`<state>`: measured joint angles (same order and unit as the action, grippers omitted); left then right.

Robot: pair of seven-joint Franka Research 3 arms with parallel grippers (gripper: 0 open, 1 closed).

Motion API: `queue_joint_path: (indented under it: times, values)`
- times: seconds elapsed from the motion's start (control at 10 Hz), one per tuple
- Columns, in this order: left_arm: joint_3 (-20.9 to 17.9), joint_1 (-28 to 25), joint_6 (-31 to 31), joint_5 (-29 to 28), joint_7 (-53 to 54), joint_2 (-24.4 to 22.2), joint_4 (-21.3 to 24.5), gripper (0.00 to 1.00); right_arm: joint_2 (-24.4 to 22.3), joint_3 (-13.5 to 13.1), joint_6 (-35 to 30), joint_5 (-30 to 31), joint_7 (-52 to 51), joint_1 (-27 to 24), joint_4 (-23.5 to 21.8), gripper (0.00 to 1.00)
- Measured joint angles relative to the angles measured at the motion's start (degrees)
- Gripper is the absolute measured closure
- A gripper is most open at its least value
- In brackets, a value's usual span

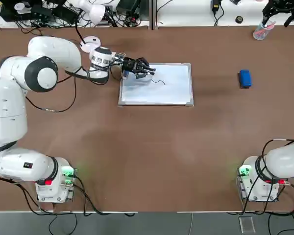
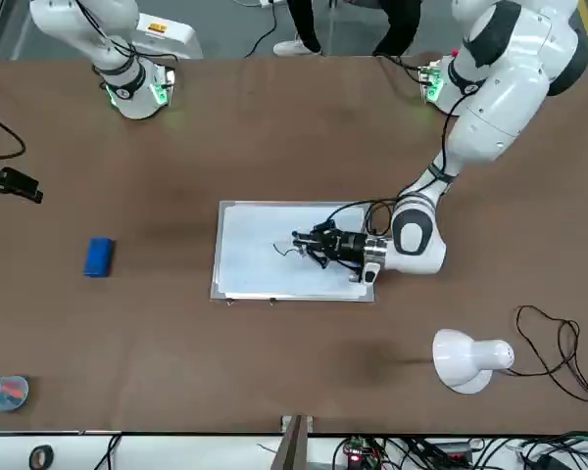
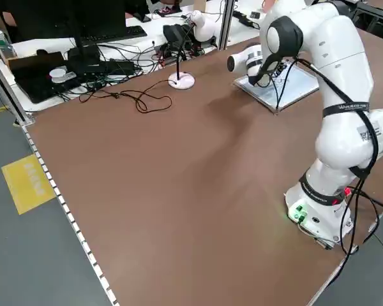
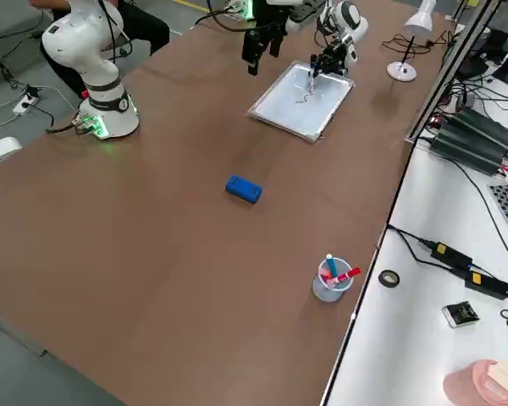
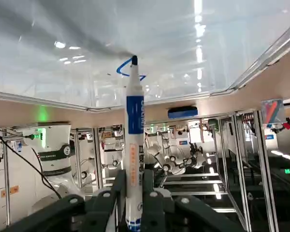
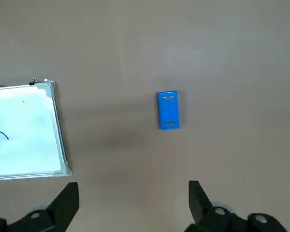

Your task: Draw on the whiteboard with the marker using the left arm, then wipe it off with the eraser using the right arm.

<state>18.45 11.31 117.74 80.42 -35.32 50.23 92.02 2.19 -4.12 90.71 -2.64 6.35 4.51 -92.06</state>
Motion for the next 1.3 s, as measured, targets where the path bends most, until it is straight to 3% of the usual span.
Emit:
queue_joint_path:
  times: [0.4, 0.7, 1.0, 1.3]
  values:
    - [-0.14, -0.04, 0.31, -3.94, -10.00, -0.41, -5.34, 0.82, 0.00, 0.00, -0.20, -0.01, -0.14, 0.00, -0.27, 0.00]
    - [-0.11, -0.11, 0.28, -12.51, -14.30, -2.92, -9.30, 0.82, 0.03, -0.11, -0.16, -0.01, -1.86, -0.01, -0.99, 0.00]
    - [-0.13, -0.93, -0.66, -28.72, -15.01, -7.40, -10.10, 0.82, 0.26, -0.52, 1.90, 0.04, -7.02, -1.06, -2.59, 0.00]
    - [-0.13, -3.06, -6.86, -48.53, -12.95, -12.21, -10.19, 0.82, 1.91, -0.86, 6.45, 0.07, -12.93, -3.03, -4.92, 0.00]
